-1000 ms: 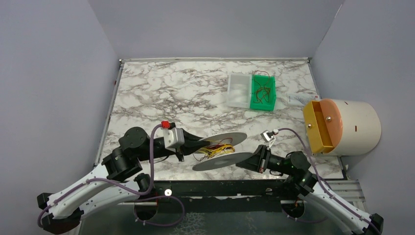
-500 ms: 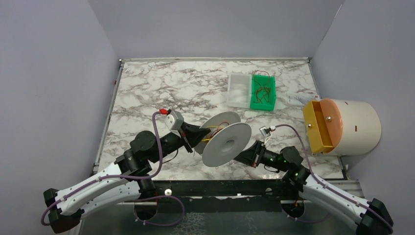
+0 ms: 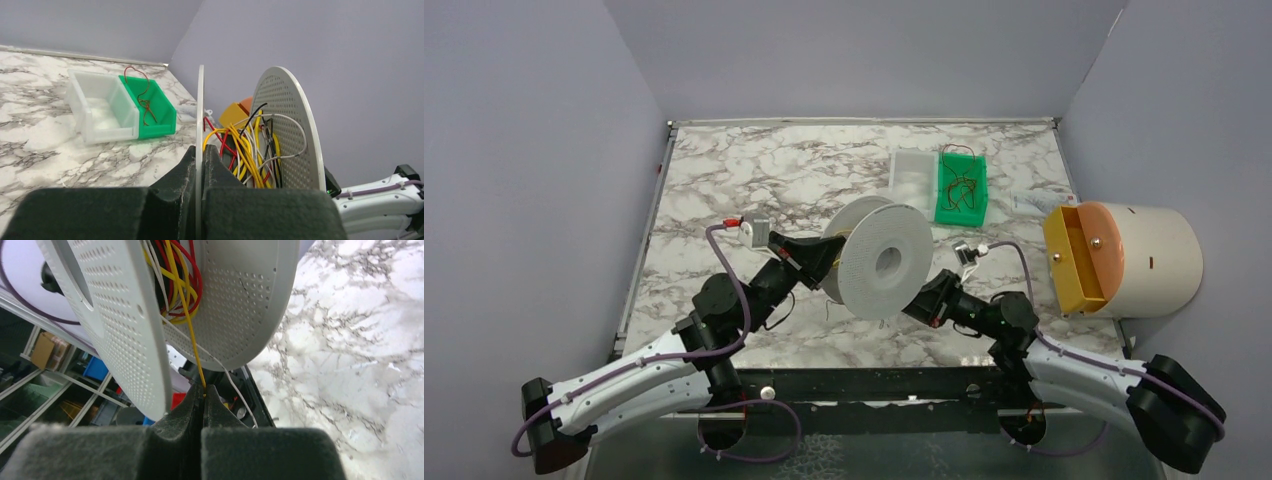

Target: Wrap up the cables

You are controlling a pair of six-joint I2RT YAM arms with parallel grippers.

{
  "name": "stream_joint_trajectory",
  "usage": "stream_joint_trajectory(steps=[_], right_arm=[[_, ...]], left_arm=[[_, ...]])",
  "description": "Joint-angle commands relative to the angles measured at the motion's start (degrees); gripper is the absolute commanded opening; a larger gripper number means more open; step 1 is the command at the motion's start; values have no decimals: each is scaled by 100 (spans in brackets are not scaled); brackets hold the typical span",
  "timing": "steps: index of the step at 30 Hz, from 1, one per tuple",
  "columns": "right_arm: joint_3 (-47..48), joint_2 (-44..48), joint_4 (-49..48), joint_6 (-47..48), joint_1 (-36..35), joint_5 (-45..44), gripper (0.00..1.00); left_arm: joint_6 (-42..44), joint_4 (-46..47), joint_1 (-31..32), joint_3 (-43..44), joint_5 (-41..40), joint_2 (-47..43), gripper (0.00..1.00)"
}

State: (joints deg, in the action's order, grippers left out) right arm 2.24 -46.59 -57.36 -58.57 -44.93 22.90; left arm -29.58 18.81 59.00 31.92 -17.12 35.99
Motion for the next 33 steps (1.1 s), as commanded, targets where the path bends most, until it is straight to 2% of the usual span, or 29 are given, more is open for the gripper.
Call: stream_joint_trajectory(steps=[1, 4, 8, 14, 19, 29, 33], right_arm=[[215, -606, -1660, -260, -34, 71, 1], [325, -978, -2225, -510, -33, 21, 1], [574, -1318, -2489, -636, -42, 13, 1], [892, -1493, -2312, -643, -103, -152, 1], [925, -1578, -2306, -671, -113, -479, 1], [813, -1720, -1771, -780, -111, -1054, 1], [669, -2040, -1804, -898, -113, -1250, 1]], left_arm=[[-511, 1463, -20, 15, -666, -33, 0], [-678, 1497, -23, -40, -750, -14, 0], [-993, 1598, -27, -260, -810, 48, 0], [-1212, 1825, -29, -670, -779, 99, 0], [-1772, 2106, -34, -1111, -657, 355, 0], [-2344, 2259, -38, -1638, -622, 740, 0], [-2621, 2259, -51, -1915, -651, 913, 0]])
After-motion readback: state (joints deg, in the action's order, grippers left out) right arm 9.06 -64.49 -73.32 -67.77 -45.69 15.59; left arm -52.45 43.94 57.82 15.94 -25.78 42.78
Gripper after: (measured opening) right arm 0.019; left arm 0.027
